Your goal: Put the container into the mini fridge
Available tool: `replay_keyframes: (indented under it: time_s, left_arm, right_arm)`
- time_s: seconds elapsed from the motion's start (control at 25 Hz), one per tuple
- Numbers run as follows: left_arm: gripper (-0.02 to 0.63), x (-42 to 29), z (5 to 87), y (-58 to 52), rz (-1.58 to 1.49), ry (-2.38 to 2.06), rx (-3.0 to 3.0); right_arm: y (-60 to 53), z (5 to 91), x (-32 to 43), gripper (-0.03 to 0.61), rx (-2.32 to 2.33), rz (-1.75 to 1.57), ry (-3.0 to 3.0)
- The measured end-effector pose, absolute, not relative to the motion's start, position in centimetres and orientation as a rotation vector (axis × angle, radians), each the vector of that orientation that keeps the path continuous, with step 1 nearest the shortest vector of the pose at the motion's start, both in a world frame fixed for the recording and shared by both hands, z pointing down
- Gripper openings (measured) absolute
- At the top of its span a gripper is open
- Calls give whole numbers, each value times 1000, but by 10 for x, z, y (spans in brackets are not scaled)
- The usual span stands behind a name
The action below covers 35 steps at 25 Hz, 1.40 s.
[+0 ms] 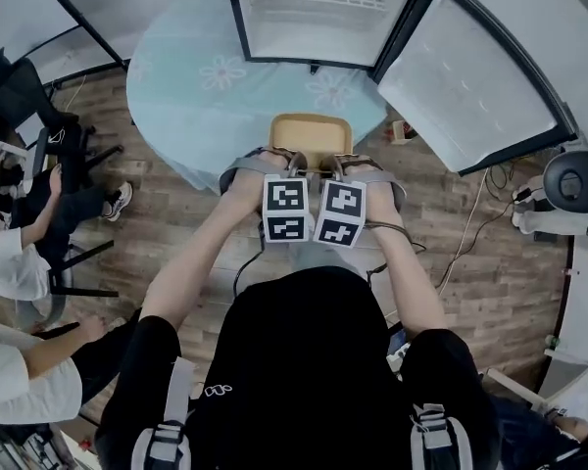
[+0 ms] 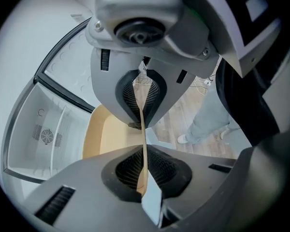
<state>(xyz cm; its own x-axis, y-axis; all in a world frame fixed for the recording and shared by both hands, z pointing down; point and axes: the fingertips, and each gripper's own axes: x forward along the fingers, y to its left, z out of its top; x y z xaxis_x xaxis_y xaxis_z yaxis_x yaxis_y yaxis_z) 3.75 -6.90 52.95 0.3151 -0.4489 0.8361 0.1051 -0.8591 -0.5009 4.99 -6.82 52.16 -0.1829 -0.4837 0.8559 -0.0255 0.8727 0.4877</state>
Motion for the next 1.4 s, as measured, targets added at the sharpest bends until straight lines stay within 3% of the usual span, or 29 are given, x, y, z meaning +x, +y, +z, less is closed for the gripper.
replay_keyframes:
  time_s: [0.64, 1.4]
  left_arm:
    - [29, 49, 529, -184, -1690, 331, -2079]
    - [29, 53, 536, -243, -1698, 337, -2126]
  right_arm:
    - [-184, 522, 62, 18, 351, -438, -1797]
    - [-242, 529, 67, 18, 344, -399, -1802]
